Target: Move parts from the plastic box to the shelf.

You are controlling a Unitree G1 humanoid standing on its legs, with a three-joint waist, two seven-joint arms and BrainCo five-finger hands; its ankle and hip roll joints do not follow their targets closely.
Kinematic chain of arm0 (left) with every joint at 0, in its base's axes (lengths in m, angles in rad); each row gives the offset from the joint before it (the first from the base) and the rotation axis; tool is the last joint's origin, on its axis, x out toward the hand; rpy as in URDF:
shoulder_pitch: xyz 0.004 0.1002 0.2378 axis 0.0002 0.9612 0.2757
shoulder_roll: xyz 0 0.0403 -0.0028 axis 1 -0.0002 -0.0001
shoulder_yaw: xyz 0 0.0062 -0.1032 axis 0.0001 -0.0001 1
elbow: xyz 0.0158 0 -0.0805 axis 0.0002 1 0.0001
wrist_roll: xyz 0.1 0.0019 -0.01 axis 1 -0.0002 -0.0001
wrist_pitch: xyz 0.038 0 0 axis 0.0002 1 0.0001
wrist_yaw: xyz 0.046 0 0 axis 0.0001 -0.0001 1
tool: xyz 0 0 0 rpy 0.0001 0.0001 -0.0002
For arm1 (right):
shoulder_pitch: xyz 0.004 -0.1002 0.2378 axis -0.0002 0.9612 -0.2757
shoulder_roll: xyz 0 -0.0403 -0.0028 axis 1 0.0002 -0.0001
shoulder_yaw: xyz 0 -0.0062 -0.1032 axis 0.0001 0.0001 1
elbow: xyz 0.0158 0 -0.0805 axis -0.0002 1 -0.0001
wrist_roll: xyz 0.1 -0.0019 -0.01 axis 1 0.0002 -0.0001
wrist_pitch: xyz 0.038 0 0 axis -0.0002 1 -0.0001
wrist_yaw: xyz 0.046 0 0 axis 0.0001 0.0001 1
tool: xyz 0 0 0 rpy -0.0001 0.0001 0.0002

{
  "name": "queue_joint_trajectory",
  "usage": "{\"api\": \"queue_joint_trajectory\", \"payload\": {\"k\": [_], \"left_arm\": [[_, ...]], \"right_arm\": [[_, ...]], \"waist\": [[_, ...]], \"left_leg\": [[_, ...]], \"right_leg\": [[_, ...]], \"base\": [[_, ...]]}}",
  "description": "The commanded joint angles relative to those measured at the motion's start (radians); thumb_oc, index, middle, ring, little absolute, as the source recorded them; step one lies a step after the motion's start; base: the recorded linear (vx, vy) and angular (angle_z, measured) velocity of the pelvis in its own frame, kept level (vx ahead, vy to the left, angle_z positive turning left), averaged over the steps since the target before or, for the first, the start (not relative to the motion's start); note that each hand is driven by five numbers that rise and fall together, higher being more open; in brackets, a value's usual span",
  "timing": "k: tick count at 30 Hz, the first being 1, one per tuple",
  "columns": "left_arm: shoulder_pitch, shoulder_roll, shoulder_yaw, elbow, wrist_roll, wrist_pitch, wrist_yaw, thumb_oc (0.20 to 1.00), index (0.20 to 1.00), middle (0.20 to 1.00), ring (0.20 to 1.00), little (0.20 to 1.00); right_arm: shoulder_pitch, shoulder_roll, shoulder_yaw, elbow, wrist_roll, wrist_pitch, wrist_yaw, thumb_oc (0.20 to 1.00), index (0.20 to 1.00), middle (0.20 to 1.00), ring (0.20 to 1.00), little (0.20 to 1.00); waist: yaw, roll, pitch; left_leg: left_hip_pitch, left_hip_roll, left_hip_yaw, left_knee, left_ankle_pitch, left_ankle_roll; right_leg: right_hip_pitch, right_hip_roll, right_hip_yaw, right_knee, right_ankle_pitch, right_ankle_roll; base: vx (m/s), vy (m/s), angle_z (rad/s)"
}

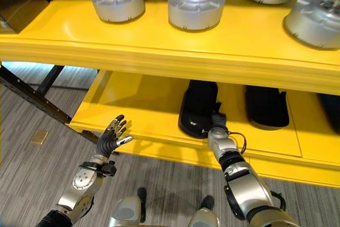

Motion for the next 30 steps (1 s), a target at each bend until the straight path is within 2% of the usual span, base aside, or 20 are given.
{"api": "queue_joint_trajectory", "payload": {"k": [1, 12, 30], "left_arm": [[-0.046, 0.029, -0.008, -0.071, -0.011, -0.061, -0.012, 1.000, 1.000, 1.000, 1.000, 1.000], [-0.070, 0.044, -0.009, -0.127, -0.024, -0.073, -0.031, 1.000, 1.000, 1.000, 1.000, 1.000], [-0.131, 0.054, -0.039, -0.189, -0.048, -0.024, 0.034, 1.000, 1.000, 1.000, 1.000, 1.000]], "right_arm": [[-0.130, -0.033, -0.040, -0.006, -0.038, -0.055, 0.022, 0.200, 0.200, 0.200, 0.200, 0.200], [-0.184, -0.070, -0.014, -0.001, -0.062, -0.039, 0.019, 0.200, 0.200, 0.200, 0.200, 0.200], [-0.318, -0.105, 0.020, 0.070, -0.089, -0.013, -0.019, 0.200, 0.200, 0.200, 0.200, 0.200]], "waist": [[0.032, 0.000, 0.070], [0.040, 0.010, 0.124], [0.054, 0.042, 0.212]], "left_leg": [[0.024, 0.002, 0.043, 0.004, 0.018, 0.037], [-0.022, 0.018, 0.038, 0.004, 0.041, 0.024], [-0.123, 0.024, 0.012, 0.060, 0.055, 0.015]], "right_leg": [[0.033, -0.053, 0.019, 0.081, -0.020, 0.048], [-0.016, -0.051, 0.013, 0.113, -0.034, 0.049], [-0.132, -0.065, 0.013, 0.226, -0.063, 0.041]], "base": [[-0.05, -0.009, 0.03], [-0.02, 0.000, 0.00], [-0.01, 0.001, 0.01]]}}
